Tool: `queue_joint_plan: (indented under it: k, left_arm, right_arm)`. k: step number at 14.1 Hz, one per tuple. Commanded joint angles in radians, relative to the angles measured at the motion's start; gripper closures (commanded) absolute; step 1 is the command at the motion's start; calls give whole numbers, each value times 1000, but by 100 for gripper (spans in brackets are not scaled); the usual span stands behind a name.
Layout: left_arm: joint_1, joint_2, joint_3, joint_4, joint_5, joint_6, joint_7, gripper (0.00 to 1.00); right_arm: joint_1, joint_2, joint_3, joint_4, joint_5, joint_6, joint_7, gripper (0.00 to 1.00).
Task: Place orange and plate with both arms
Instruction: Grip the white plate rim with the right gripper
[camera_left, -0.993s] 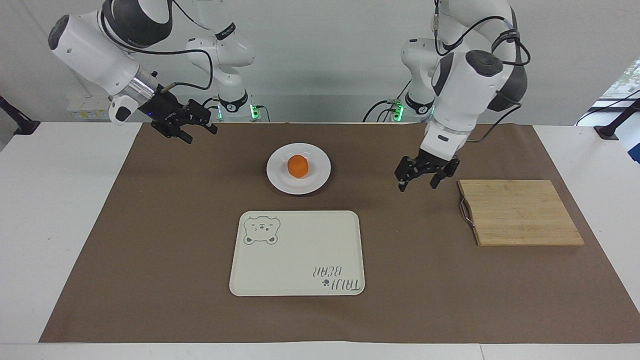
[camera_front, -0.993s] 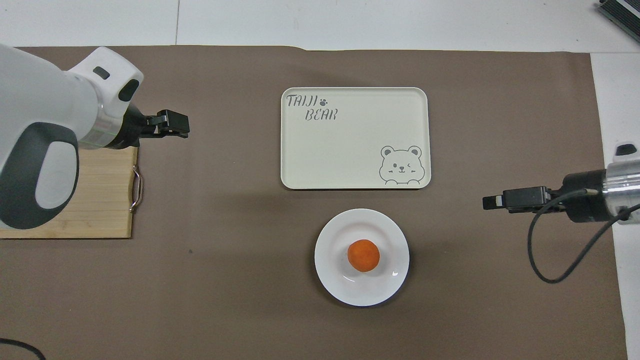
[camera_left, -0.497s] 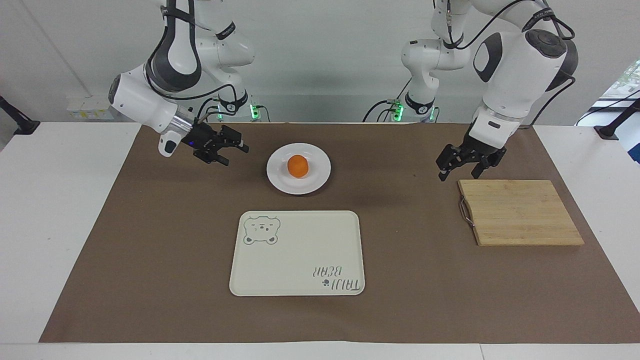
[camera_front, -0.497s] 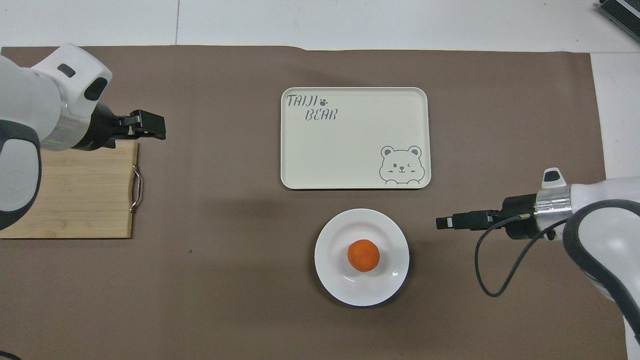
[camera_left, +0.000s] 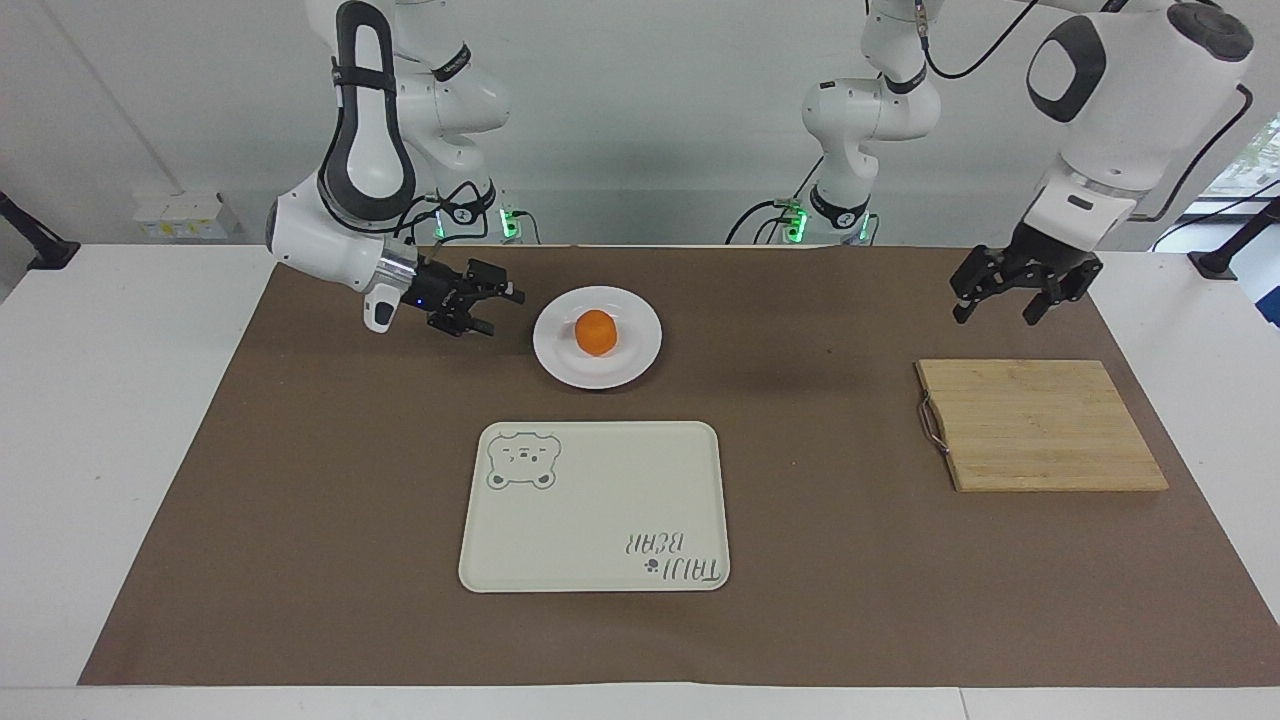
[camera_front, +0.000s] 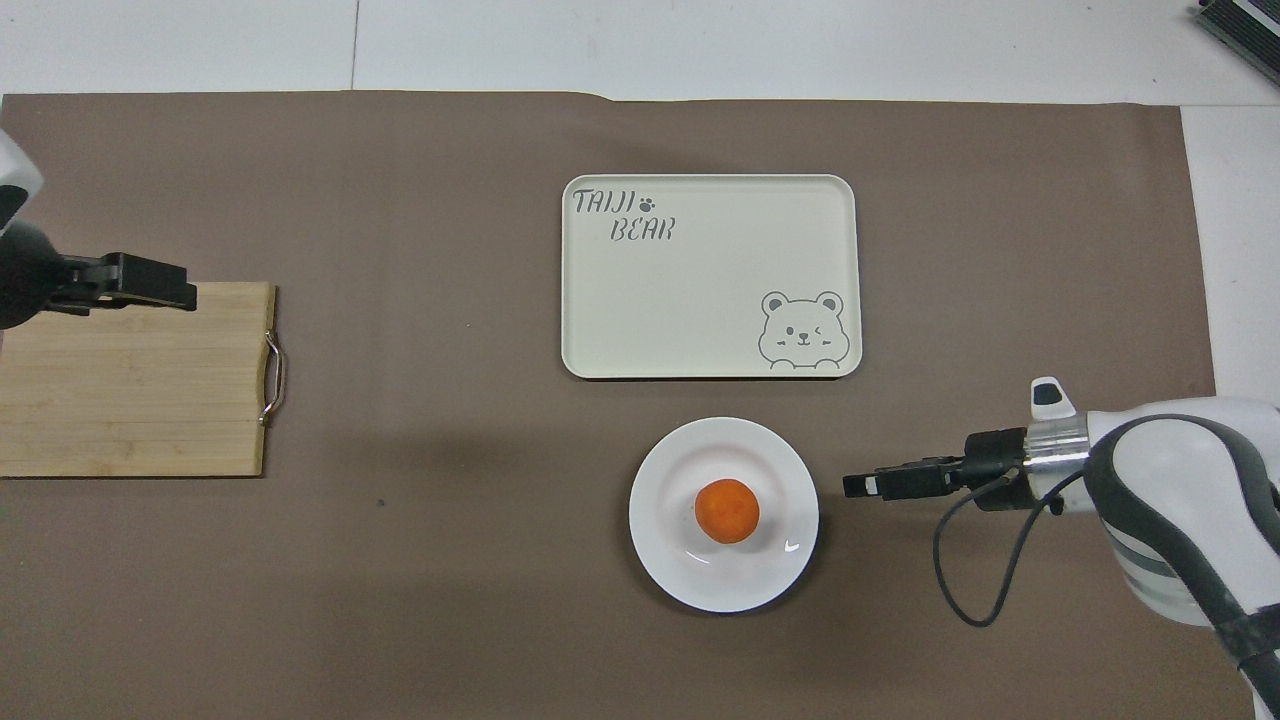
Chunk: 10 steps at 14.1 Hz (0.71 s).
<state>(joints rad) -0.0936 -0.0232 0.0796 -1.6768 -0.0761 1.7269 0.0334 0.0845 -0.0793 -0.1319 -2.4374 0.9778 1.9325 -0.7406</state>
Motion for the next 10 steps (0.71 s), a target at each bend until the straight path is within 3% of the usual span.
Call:
queue_joint_plan:
  k: [1,4,10]
  left_arm:
    - [-6,-21,-3,44,42,-122,8,0]
    - [0,-17,-8,74,50,-206,-13,0]
    - [0,-27,-21,71,64,-225,-46,0]
  right_arm:
    - [-14,51,3,-57,105,28,-168,0]
    - [-8,67,5,-98,151,49,-217,0]
    - [38,56,5,-173,248,98,-252,0]
